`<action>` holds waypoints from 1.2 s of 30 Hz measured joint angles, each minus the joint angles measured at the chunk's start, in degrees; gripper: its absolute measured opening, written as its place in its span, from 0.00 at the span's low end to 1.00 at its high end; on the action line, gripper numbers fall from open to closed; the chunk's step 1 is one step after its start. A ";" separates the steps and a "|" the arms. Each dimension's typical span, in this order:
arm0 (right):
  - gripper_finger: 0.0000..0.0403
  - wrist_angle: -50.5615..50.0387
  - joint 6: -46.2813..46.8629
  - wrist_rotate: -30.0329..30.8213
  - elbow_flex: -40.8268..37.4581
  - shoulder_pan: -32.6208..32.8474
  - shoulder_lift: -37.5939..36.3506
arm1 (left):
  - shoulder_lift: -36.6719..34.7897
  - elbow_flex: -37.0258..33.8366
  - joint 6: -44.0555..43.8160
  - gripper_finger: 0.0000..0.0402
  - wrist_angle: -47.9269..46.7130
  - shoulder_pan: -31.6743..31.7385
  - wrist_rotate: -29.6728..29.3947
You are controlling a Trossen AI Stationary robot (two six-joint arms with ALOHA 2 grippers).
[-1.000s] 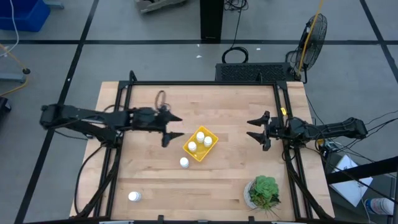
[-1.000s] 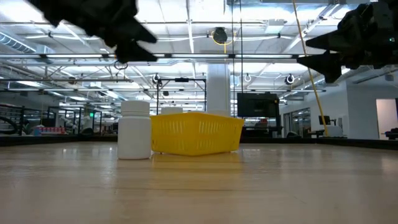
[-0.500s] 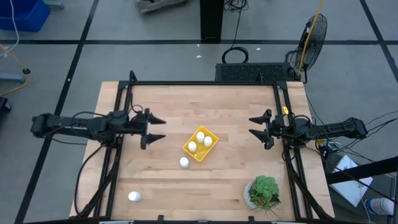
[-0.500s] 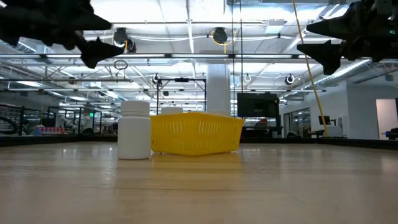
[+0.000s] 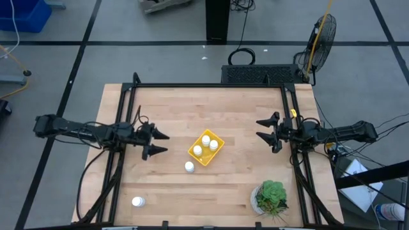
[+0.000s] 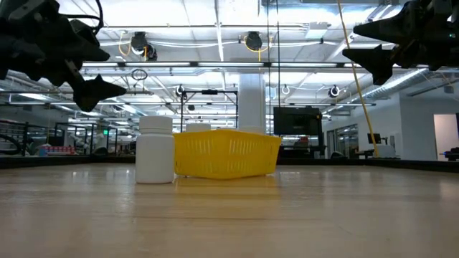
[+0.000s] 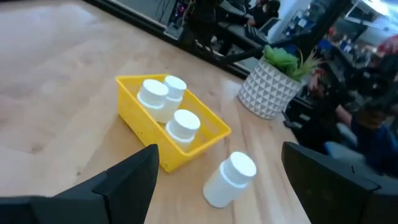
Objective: Pick and place pill bottles into a basket
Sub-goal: Put the white medicine bottle into the yellow bin
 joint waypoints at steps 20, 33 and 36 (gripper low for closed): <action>0.66 0.87 0.00 0.12 0.00 0.00 0.02 | 2.16 9.78 2.63 0.69 -10.21 -5.20 2.93; 0.66 0.23 0.94 0.15 0.00 0.00 0.02 | 36.89 54.41 -10.99 0.66 -68.51 -23.84 0.92; 0.66 -1.24 1.13 0.11 0.00 0.00 0.03 | 44.21 60.90 -20.00 0.66 -75.72 -25.47 6.81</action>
